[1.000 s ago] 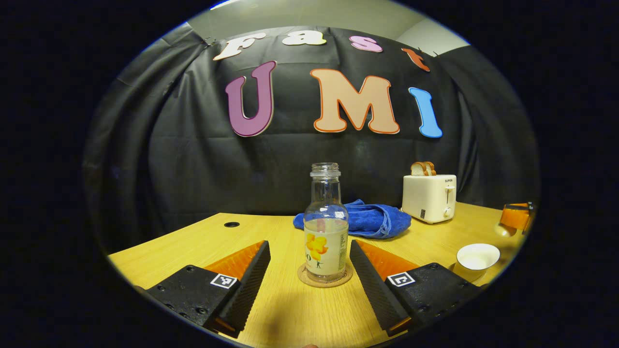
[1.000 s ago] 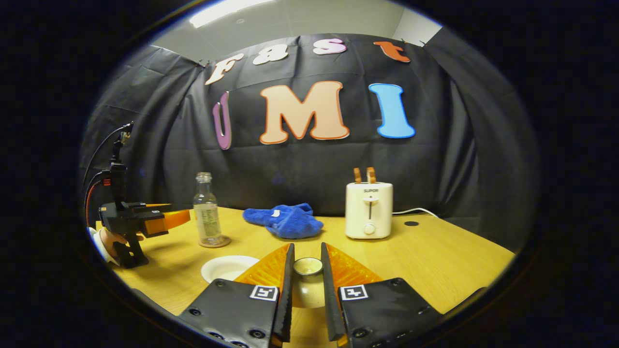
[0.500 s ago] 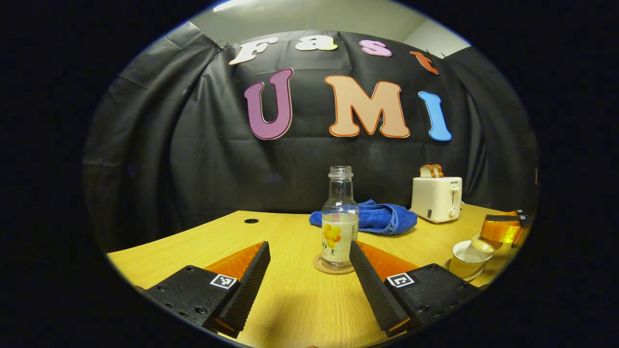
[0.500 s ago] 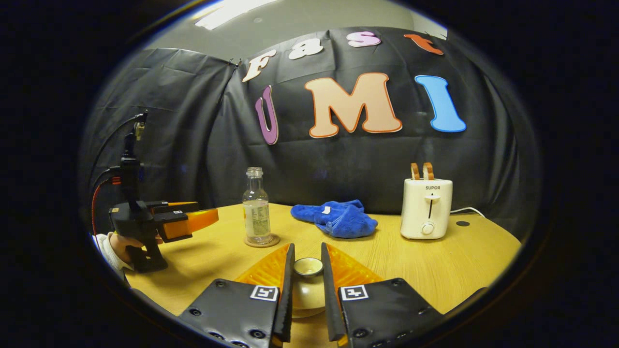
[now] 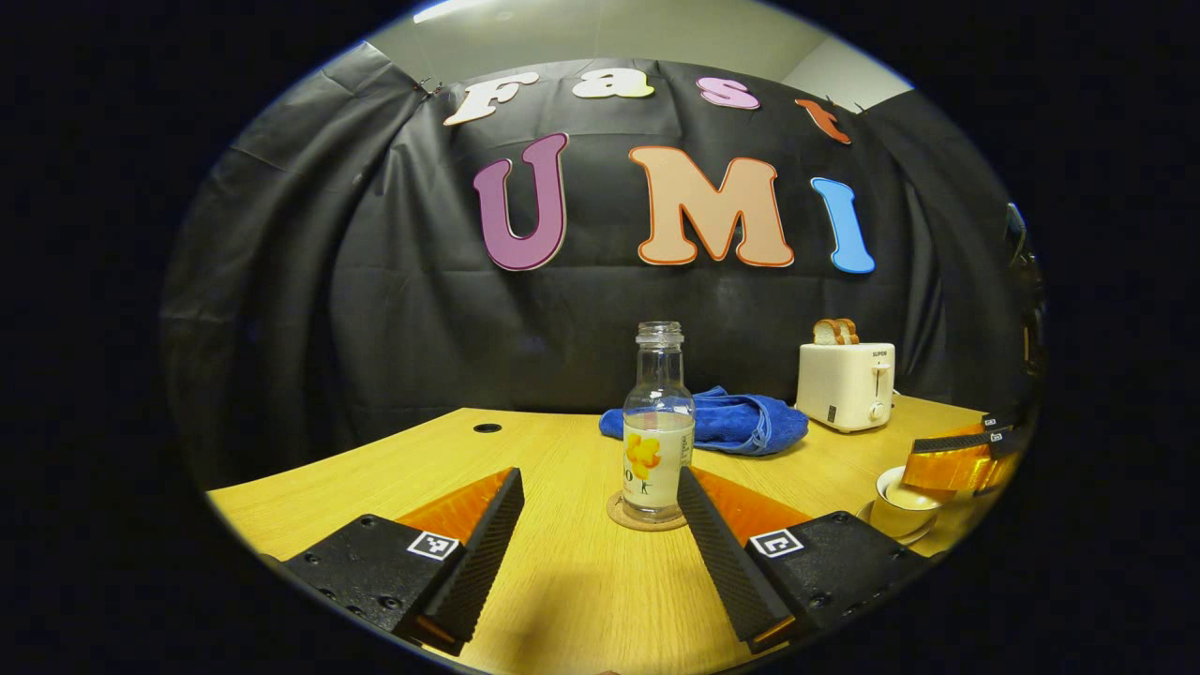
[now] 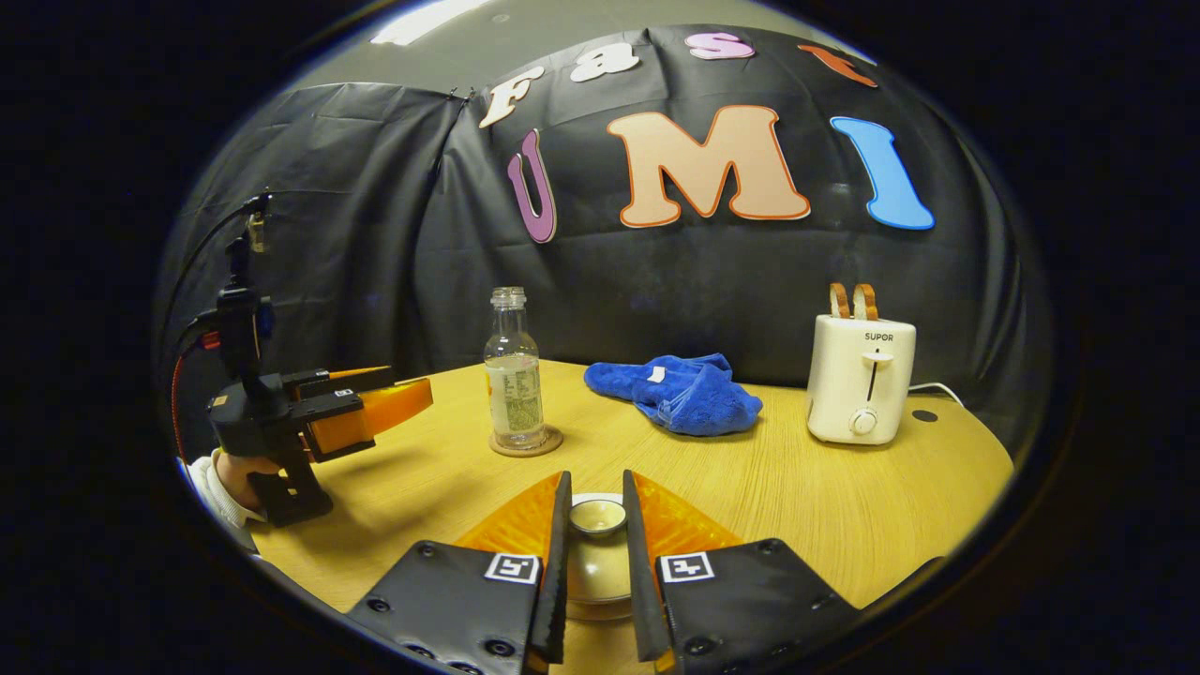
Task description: Open the teacup lid with one hand, grasp the water bottle and pour water into the teacup with the other hand; after pouring, place the water bottle on the coaster and then close the teacup lid.
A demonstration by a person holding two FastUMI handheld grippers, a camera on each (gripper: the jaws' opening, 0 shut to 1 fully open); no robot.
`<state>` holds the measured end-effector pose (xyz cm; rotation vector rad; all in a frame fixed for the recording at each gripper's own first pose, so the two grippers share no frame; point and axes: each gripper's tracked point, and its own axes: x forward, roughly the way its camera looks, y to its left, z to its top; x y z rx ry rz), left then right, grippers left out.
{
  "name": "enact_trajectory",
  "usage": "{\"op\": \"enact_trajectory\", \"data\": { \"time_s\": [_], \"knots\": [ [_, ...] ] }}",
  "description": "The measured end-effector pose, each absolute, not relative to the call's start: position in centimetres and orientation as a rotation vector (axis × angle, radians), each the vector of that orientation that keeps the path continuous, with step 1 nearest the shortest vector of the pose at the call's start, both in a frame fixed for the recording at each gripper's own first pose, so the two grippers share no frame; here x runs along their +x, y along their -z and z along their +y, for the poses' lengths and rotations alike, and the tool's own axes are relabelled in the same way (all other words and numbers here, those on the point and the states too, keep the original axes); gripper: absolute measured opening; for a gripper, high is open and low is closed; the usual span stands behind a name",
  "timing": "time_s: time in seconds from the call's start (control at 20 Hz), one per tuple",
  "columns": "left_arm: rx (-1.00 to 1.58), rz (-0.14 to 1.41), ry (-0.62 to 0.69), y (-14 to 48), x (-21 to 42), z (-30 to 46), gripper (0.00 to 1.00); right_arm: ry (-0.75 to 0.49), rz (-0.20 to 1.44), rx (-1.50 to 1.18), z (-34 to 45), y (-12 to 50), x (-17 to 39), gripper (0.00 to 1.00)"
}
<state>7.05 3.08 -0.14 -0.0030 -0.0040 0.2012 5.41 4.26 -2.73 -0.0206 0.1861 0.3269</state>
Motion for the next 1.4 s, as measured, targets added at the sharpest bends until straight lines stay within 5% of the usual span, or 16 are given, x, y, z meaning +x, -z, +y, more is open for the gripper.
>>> {"op": "enact_trajectory", "data": {
  "time_s": [0.3, 0.55, 0.65, 0.7, 0.8, 0.9, 1.0, 1.2, 1.4],
  "knots": [
    [-0.003, -0.004, -0.200, 0.1, 7.1, 3.0, 0.96, -0.324, 0.191, -0.019, 4.1, 2.8, 5.6, 0.36],
    [-0.004, -0.004, -0.199, 0.2, 7.1, 3.1, 0.96, -0.349, 0.129, -0.020, 4.4, 1.8, 4.9, 0.72],
    [-0.004, -0.004, -0.199, 0.2, 7.0, 3.1, 0.99, -0.348, 0.095, -0.013, 4.3, 1.2, 4.6, 0.67],
    [-0.004, -0.004, -0.199, 0.2, 7.1, 3.1, 0.99, -0.342, 0.078, -0.005, 4.0, 1.0, 4.5, 0.75],
    [-0.004, -0.004, -0.199, 0.2, 7.1, 3.1, 0.96, -0.323, 0.029, 0.013, 3.4, 0.2, 4.2, 0.73],
    [-0.005, -0.005, -0.191, 0.1, 7.1, 2.9, 0.96, -0.285, 0.022, 0.012, 2.5, 0.1, 4.3, 0.86],
    [-0.005, -0.005, -0.188, 0.1, 7.1, 2.9, 0.96, -0.250, 0.013, 0.009, 1.9, 0.1, 4.4, 0.82],
    [-0.004, -0.004, -0.194, 0.1, 7.1, 3.0, 0.96, -0.120, 0.006, 0.004, -1.6, -0.2, 4.0, 0.93],
    [-0.004, -0.003, -0.228, 0.1, 6.9, 3.7, 0.96, 0.088, -0.005, -0.004, -7.0, -0.6, 2.9, 0.87]
  ]
}}
